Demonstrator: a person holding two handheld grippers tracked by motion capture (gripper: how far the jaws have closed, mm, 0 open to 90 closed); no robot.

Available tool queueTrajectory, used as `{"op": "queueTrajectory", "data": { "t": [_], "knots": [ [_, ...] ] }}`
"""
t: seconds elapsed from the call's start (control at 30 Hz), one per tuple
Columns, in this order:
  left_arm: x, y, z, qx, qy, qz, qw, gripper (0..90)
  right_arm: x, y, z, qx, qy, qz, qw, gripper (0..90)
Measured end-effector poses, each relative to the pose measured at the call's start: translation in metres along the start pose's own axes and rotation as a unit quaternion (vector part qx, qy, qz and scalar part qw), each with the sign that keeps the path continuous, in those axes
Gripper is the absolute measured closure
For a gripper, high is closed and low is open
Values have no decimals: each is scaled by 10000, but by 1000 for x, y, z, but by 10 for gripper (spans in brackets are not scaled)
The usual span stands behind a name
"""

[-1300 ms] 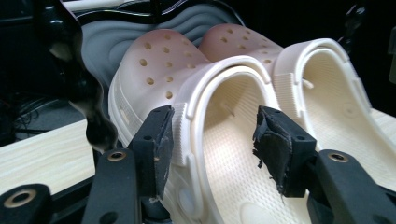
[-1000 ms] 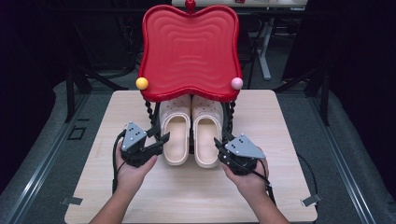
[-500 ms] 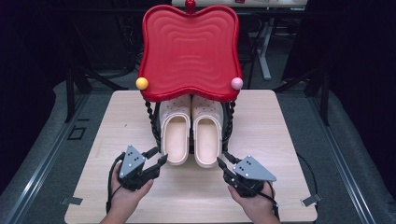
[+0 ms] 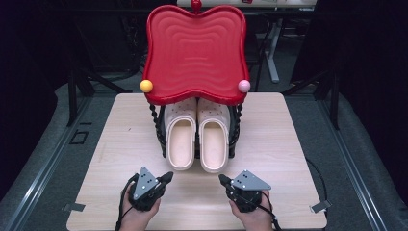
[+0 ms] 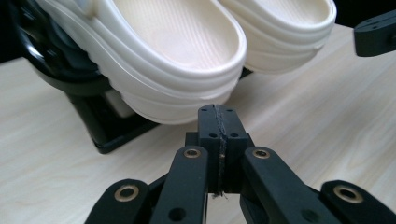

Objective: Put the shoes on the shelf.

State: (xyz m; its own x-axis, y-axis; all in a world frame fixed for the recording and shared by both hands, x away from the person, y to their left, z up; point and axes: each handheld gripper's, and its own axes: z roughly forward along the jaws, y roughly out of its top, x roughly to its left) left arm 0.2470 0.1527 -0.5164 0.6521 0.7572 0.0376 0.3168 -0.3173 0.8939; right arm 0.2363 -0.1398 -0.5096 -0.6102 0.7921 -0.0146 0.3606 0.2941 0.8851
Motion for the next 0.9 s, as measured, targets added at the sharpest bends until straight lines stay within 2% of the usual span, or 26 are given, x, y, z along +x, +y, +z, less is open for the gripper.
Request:
{"op": "queueTrajectory", "data": {
  "t": [0.13,0.2,0.4,0.63,0.9],
  "knots": [
    [1,-1,6,69,-94,-134,9998,900,-1,-2,7,48,13,38,10000,900],
    [1,0,8,29,-110,-193,9997,900,-1,-2,11,32,32,93,9999,900],
    [1,1,12,63,-161,-187,9997,900,0,-2,16,45,55,119,9999,900],
    [1,2,15,77,-141,-189,9997,900,-2,-2,18,38,118,205,9997,900],
    [3,5,14,6,-24,-307,9995,900,-2,-1,18,18,75,203,9998,900]
  ]
}}
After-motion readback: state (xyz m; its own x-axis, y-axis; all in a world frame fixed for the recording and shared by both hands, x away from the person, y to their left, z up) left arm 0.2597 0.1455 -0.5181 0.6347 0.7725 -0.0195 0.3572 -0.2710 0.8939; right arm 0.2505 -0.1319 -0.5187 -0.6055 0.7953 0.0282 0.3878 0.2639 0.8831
